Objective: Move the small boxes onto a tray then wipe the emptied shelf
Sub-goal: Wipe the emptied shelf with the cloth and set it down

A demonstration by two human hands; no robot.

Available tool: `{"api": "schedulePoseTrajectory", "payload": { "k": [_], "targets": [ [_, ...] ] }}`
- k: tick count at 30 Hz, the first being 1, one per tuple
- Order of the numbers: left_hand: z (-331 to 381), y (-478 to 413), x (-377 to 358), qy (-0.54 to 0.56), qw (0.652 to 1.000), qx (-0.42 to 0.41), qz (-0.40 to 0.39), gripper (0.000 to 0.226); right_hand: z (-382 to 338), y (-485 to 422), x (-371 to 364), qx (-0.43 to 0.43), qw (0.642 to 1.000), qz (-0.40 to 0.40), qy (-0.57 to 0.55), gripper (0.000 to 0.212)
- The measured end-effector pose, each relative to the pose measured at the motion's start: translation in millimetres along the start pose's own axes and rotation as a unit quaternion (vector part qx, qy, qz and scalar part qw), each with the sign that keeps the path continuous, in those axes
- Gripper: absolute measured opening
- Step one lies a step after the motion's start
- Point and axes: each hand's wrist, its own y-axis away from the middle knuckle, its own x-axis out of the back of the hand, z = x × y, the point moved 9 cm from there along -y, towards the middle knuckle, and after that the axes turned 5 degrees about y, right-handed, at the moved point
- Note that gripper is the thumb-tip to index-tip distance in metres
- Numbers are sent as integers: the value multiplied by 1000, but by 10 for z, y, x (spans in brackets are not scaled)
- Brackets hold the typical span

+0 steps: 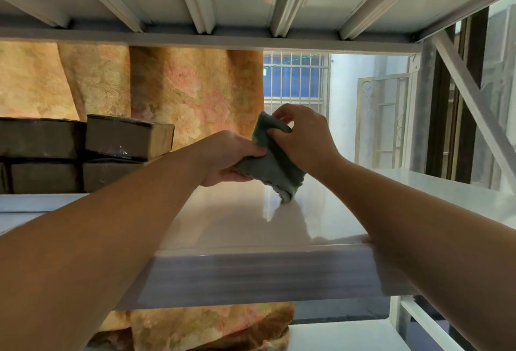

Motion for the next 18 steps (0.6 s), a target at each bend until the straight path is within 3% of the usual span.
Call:
{"api": "schedulePoseTrajectory", "payload": {
  "k": [6,12,18],
  "targets": [
    [-12,25,44,121,992,12,24,11,-175,80,-86,66,997,-42,0,12],
    [-8,15,94,156,987,14,41,18,-257,139,-165,86,992,-89,-9,26],
    [-35,-1,133,151,986,16,62,19,-281,184,-249,76,986,-146,-26,27]
  ]
}}
